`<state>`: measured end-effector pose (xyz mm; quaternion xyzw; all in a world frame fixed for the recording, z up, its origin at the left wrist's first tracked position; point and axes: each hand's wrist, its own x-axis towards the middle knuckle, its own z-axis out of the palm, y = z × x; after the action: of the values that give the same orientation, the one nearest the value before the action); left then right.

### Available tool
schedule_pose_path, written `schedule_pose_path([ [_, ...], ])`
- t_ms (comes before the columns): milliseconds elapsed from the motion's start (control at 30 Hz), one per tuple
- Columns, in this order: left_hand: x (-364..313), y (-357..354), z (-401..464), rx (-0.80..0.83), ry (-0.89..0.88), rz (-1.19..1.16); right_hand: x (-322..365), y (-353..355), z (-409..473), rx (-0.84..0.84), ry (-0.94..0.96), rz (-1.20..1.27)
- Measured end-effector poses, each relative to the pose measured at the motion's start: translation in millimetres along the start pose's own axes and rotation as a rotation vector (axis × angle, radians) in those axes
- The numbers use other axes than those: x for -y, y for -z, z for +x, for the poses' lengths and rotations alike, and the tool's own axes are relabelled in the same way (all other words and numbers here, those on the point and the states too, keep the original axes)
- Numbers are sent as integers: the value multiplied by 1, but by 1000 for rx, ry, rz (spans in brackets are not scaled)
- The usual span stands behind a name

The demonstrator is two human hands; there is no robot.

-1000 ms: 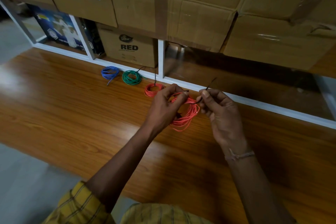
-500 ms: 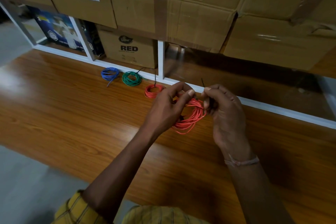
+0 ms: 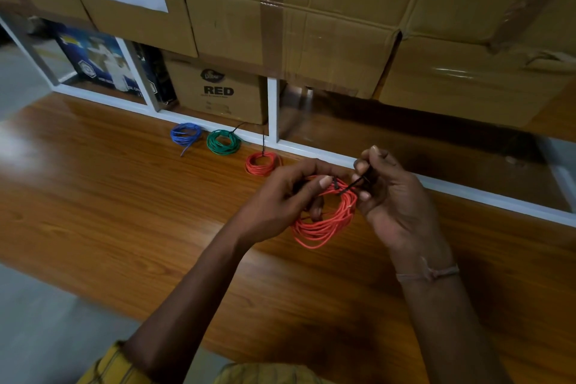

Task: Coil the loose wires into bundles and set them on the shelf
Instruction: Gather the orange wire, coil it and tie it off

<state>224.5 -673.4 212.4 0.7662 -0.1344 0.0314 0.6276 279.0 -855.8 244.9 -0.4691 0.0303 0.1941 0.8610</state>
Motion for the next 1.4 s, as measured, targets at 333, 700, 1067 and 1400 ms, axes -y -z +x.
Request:
schedule_pose_path([
  [333, 1, -5, 5, -104, 27, 7, 1, 0, -4, 28, 87, -81],
  [700, -8, -16, 15, -294, 17, 44, 5, -26, -40, -35, 359, -498],
  [1067, -1, -26, 18, -400, 2, 89, -2, -33, -34, -187, 358, -543],
  [1400, 0, -27, 19, -417, -32, 142, -2, -35, -32, -229, 321, -507],
])
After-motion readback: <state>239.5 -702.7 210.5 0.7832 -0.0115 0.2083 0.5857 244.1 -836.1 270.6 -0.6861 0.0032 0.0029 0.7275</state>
